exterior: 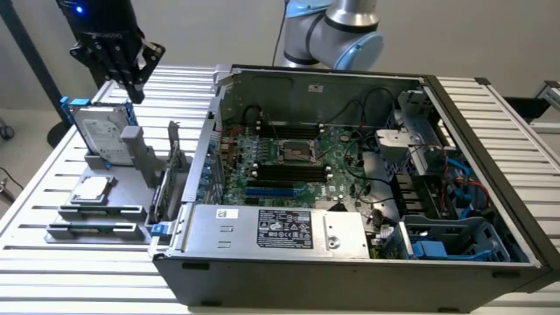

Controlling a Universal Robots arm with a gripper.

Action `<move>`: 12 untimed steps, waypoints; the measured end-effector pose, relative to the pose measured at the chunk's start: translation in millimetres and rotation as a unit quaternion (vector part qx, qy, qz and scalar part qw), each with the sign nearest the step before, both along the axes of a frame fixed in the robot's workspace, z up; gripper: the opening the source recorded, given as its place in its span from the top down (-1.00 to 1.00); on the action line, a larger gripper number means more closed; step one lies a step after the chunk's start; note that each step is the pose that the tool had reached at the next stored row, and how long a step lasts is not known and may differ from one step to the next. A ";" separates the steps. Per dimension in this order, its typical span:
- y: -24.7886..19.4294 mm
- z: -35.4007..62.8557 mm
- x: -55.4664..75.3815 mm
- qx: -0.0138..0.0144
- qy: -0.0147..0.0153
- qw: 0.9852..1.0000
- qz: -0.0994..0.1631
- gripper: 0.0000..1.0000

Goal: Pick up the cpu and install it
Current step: 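Reach for the cpu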

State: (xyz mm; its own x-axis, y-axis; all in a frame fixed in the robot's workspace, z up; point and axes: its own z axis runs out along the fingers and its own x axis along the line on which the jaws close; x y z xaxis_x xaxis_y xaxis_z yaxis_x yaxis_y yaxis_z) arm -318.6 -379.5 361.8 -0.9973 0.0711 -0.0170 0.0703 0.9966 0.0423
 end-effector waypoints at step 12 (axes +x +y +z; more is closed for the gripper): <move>2.1 -11.5 -54.8 -0.002 0.003 1.000 0.000 0.79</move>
State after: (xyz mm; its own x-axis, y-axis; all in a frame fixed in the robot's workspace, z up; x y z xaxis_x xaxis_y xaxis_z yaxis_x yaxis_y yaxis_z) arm -373.4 -377.4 350.3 -0.9974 0.0710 -0.0108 0.0706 0.9968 0.0386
